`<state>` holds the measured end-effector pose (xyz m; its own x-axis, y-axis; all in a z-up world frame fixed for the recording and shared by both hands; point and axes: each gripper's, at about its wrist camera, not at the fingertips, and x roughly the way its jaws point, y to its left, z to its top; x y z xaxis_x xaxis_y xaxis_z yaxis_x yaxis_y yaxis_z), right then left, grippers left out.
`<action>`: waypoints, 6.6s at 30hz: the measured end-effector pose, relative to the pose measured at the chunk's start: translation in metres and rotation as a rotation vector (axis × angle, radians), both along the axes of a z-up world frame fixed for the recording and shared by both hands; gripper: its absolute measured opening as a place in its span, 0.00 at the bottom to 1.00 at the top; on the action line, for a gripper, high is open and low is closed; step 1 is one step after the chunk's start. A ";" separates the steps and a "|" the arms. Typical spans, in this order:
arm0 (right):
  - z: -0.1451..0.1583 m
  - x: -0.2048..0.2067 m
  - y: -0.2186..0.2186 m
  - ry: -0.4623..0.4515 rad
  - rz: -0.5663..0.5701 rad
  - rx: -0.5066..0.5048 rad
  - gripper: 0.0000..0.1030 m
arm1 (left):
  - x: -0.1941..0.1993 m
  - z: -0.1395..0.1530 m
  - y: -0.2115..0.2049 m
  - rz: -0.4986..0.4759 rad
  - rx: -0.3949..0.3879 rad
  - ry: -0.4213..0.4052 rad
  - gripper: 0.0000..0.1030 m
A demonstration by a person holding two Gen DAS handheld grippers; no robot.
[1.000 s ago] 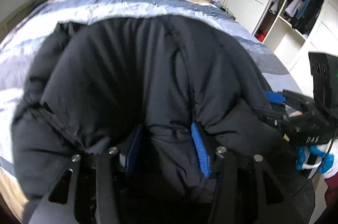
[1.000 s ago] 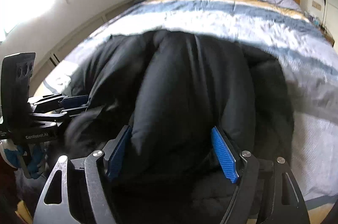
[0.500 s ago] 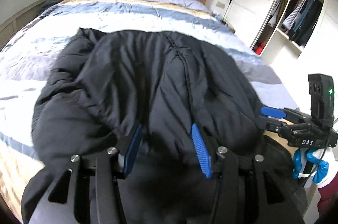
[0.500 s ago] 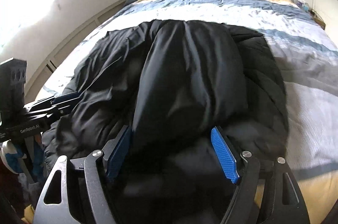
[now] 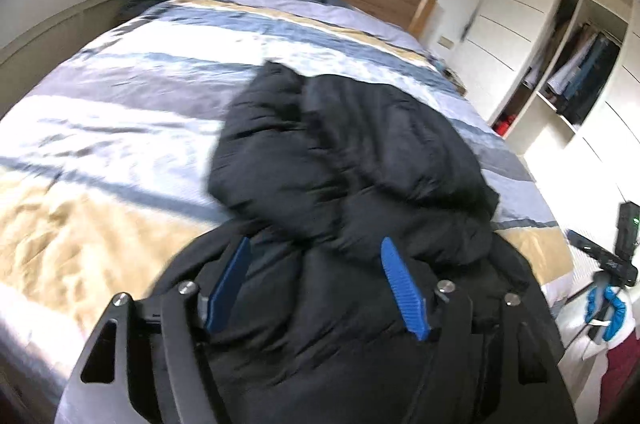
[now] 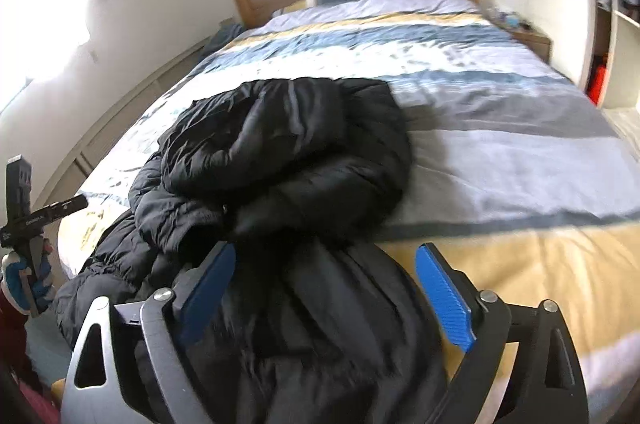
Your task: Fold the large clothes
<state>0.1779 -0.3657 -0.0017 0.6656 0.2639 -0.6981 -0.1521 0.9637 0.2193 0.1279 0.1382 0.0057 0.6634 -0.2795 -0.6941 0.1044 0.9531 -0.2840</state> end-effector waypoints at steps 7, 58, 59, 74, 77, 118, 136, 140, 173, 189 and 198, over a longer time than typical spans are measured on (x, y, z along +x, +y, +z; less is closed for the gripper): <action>0.012 -0.076 -0.058 -0.015 -0.122 0.010 0.99 | -0.064 -0.013 0.086 0.152 -0.013 0.029 0.68; -0.150 -0.123 -0.047 0.368 -0.018 0.515 0.61 | -0.136 -0.148 0.107 0.107 -0.653 0.302 0.68; -0.150 -0.123 -0.047 0.369 -0.016 0.517 0.61 | -0.136 -0.149 0.105 0.108 -0.652 0.304 0.68; -0.134 -0.120 -0.029 0.298 0.064 0.506 0.19 | -0.131 -0.124 0.085 0.108 -0.642 0.284 0.23; -0.122 -0.118 -0.028 0.260 0.084 0.504 0.17 | -0.127 -0.111 0.079 0.091 -0.632 0.268 0.19; 0.005 0.244 -0.069 -0.116 -0.273 0.815 0.14 | 0.295 0.037 0.089 0.219 -0.772 0.052 0.16; -0.128 0.390 -0.060 0.178 -0.385 0.752 0.15 | 0.443 -0.136 0.091 0.339 -0.750 0.296 0.19; -0.127 0.388 -0.062 0.176 -0.374 0.785 0.25 | 0.443 -0.133 0.093 0.340 -0.807 0.322 0.30; 0.094 0.257 0.082 -0.091 -0.098 0.318 0.97 | 0.305 0.084 0.017 0.150 -0.204 0.092 0.61; -0.038 0.386 0.134 0.064 -0.105 0.155 0.97 | 0.447 -0.035 -0.129 0.054 -0.066 0.186 0.61; -0.056 0.461 0.129 0.138 -0.119 0.114 0.97 | 0.539 -0.055 -0.125 0.101 -0.043 0.297 0.61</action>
<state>0.6386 -0.2369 -0.0578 0.5971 0.2718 -0.7547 -0.0001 0.9409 0.3388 0.6673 0.0130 -0.0491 0.4597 -0.2558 -0.8504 -0.0841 0.9408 -0.3284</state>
